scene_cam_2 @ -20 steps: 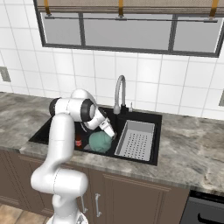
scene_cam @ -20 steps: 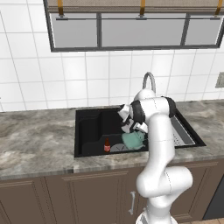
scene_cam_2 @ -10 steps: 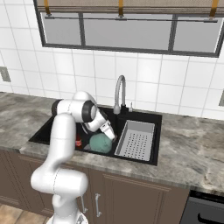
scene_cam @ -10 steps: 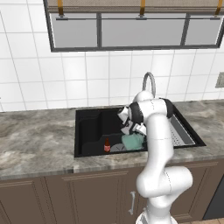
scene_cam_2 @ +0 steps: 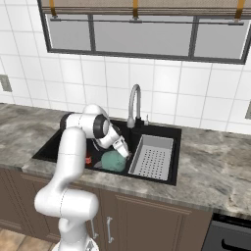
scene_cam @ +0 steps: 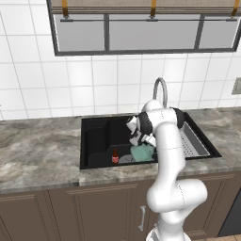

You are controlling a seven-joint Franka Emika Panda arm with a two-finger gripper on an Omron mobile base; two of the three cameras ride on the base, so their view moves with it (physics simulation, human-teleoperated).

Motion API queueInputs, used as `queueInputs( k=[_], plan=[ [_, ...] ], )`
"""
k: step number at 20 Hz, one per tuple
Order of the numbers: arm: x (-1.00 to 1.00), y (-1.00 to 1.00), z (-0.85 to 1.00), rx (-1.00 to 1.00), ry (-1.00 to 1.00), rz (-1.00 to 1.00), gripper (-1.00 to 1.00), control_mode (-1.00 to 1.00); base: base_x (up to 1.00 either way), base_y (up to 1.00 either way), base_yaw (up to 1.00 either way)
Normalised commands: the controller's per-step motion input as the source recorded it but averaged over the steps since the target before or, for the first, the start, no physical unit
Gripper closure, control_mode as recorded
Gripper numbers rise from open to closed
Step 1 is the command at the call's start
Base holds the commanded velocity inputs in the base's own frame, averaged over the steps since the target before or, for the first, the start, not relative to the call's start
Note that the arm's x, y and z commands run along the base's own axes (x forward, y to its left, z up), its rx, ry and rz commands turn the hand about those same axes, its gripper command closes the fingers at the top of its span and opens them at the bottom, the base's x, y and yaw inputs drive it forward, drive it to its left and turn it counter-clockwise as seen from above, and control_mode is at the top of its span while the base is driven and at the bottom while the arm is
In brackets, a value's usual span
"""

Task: Open the cabinet, pick the kettle from the cabinet, and place it in the sink.

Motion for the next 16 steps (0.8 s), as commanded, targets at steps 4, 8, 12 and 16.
queueInputs(
  k=[4,8,12,16],
  plan=[
    [0.10,0.00,-0.09,0.00,-0.02,-0.06,1.00,-1.00,0.00,0.00,0.00],
    [0.07,0.00,-0.11,0.00,-0.01,-0.06,1.00,-1.00,0.00,0.00,0.00],
    [-0.03,0.06,-0.12,0.00,-0.02,-0.08,1.00,-1.00,0.00,0.00,0.00],
    [-0.04,0.13,-0.12,0.00,0.00,-0.11,1.00,-1.00,0.00,0.00,0.00]
  ],
)
